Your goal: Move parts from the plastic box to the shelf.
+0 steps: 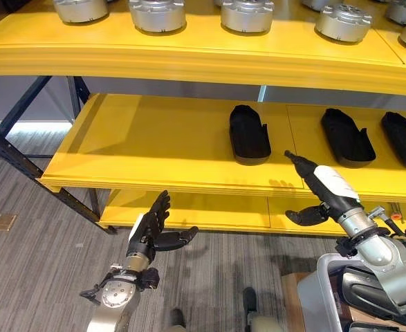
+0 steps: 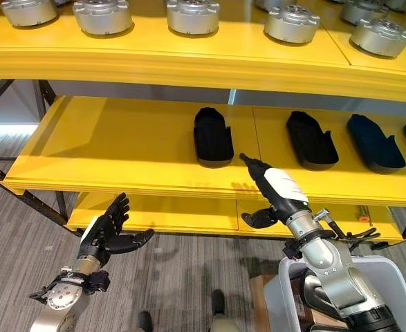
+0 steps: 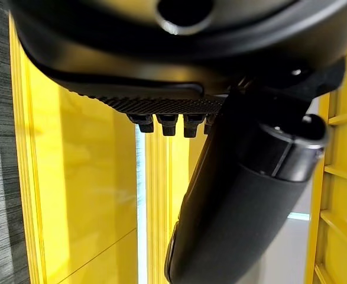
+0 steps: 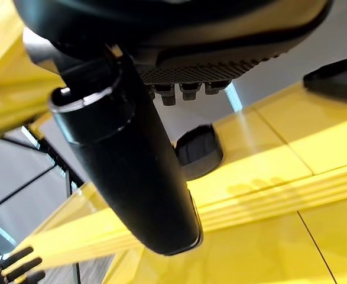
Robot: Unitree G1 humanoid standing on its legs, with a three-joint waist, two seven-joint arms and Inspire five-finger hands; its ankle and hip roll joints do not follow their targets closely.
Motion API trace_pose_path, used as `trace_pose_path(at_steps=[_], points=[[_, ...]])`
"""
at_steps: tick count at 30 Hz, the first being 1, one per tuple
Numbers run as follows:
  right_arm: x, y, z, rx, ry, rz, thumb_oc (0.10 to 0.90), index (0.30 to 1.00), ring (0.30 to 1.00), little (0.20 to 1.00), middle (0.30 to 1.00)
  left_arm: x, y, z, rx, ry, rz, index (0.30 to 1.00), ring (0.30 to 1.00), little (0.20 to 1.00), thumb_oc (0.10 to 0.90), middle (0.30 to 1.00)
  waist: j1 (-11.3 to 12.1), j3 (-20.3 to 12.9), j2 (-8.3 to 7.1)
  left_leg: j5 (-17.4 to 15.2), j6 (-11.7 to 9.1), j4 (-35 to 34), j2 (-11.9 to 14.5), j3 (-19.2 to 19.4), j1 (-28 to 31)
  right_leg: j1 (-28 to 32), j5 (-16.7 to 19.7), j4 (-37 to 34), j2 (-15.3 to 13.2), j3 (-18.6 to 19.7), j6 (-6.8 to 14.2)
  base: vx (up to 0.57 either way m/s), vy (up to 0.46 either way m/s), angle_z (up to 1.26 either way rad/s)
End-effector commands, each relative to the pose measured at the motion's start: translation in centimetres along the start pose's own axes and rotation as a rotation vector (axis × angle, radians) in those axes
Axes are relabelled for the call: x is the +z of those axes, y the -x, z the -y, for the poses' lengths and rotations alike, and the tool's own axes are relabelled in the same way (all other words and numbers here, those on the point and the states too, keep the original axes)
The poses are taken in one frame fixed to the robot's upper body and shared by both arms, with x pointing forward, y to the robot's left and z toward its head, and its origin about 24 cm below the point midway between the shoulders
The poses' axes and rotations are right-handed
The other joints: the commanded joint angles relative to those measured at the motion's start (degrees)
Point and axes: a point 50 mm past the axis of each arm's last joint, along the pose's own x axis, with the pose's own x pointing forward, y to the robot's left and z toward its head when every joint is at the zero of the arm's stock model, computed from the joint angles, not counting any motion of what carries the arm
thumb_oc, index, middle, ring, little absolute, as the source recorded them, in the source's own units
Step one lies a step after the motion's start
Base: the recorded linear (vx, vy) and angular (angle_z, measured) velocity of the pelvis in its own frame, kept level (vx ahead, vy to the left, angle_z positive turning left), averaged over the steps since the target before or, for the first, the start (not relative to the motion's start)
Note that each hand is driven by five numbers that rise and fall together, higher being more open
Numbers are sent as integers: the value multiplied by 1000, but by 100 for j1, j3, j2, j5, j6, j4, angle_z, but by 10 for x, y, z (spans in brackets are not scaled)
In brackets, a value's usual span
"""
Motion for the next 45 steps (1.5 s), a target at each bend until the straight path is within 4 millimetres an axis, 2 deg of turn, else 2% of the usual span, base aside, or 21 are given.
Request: trace_pose_path(at_steps=[1,11,17,23,28,40,45], points=[[26,-20,53,-140,113,160,900,1000,1000,1000,1000,37,-10,-6,-34,-62,183,1000,1000,1000,900,1000,127,-297,-79,-233,-114,253,491,-650,-324,301,-1111,699,-492,-192,429,-3,-1,4],[37,-38,54,-83,73,201,900,1000,1000,1000,1000,38,-12,-3,-50,-54,187,1000,1000,1000,900,1000,217,-272,-129,-223,-112,243,475,-682,-349,305,-1094,674,-505,-211,417,0,0,0],[40,-49,64,-84,94,199,900,1000,1000,1000,1000,40,-13,-3,-59,-60,191,1000,1000,1000,900,1000,262,-210,-132,-218,-111,274,467,-710,-427,259,-1088,700,-521,-221,409,-7,-1,3],[33,-63,69,-73,116,144,900,1000,1000,1000,1000,42,-14,-4,-68,-60,196,1000,1000,1000,900,1000,317,-87,-117,-205,-111,376,465,-785,-585,176,-1086,757,-522,-251,388,-31,-6,4],[29,-66,68,-67,118,120,900,1000,1000,1000,1000,43,-14,-5,-66,-59,197,1000,1000,1000,900,1000,337,-35,-109,-210,-109,414,468,-812,-636,147,-1085,782,-520,-268,378,-6,-2,2],[12,-79,59,-56,115,18,900,1000,1000,1000,1000,44,-16,-7,-61,-62,199,1000,1000,1000,900,1000,439,193,-88,-225,-93,613,424,-926,-911,-25,-1081,894,-525,-307,357,-5,1,1],[14,-82,56,-43,133,18,900,1000,1000,1000,1000,46,-16,-7,-59,-63,205,1000,1000,1000,900,1000,460,288,-78,-236,-93,686,421,-949,-998,-94,-1089,945,-520,-302,348,-24,0,4]])
